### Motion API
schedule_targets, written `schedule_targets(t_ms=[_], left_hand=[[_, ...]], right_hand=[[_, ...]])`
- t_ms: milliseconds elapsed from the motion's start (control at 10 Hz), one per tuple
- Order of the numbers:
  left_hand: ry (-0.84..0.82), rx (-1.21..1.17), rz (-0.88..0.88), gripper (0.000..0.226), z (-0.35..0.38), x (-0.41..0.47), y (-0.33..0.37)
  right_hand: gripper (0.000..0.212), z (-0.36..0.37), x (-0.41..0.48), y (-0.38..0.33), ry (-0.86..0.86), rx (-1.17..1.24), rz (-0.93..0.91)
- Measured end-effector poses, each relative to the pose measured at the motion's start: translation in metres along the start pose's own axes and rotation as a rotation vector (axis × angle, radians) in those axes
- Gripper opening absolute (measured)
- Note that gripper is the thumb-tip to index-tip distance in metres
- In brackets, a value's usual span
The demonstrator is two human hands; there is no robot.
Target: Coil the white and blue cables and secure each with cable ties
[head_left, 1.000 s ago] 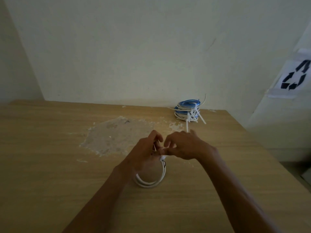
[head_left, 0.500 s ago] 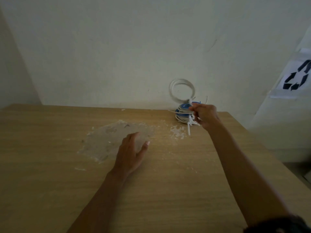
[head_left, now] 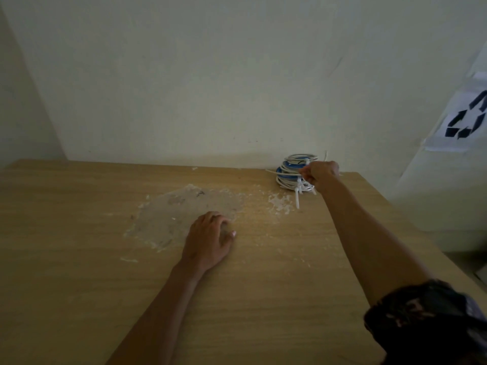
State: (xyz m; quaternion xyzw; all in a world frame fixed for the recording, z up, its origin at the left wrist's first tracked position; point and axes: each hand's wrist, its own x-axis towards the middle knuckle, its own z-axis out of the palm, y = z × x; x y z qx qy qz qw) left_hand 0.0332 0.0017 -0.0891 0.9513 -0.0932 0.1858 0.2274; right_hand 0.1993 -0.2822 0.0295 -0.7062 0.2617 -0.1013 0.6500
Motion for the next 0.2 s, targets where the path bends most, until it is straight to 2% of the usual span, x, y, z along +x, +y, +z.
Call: schedule_targets(t_ms=[200], left_hand=[[-0.060,0.073,-0.036,0.039,-0.005,0.000,0.006]], right_hand=[[0.022,-0.009,-0.022,0.010,-0.084,0.086,-0.112]])
